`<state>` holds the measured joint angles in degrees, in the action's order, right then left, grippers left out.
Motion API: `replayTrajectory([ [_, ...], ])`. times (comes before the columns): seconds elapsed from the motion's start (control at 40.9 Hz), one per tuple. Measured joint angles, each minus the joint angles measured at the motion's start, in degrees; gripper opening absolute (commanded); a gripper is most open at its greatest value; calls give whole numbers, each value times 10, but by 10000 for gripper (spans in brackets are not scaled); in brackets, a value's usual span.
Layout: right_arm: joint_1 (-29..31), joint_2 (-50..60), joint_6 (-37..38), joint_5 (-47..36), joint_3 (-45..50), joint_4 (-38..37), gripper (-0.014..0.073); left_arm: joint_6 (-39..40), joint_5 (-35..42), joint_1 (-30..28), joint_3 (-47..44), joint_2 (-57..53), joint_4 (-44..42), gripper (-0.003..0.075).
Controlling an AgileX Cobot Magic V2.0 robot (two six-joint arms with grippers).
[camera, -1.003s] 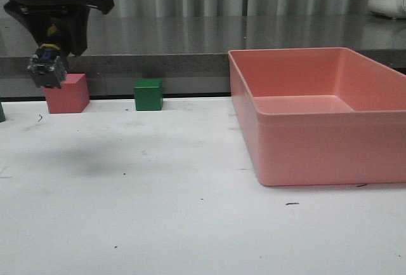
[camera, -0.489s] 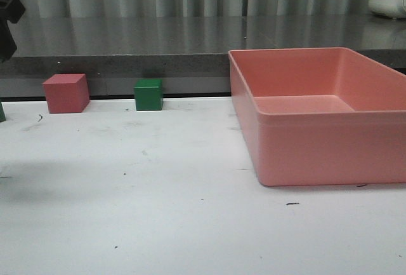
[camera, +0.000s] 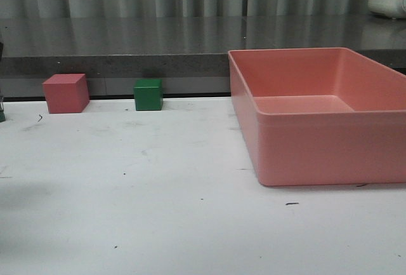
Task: Place and stand button with both arms
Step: 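Lower the button upright onto the table, cap facing up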
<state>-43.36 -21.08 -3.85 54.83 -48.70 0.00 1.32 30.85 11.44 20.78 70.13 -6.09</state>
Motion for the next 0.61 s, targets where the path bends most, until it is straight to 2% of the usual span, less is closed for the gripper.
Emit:
replayTrajectory([
  [0.612,0,0,0,0,0,0,447,0,304,0,-6,221,0,204],
])
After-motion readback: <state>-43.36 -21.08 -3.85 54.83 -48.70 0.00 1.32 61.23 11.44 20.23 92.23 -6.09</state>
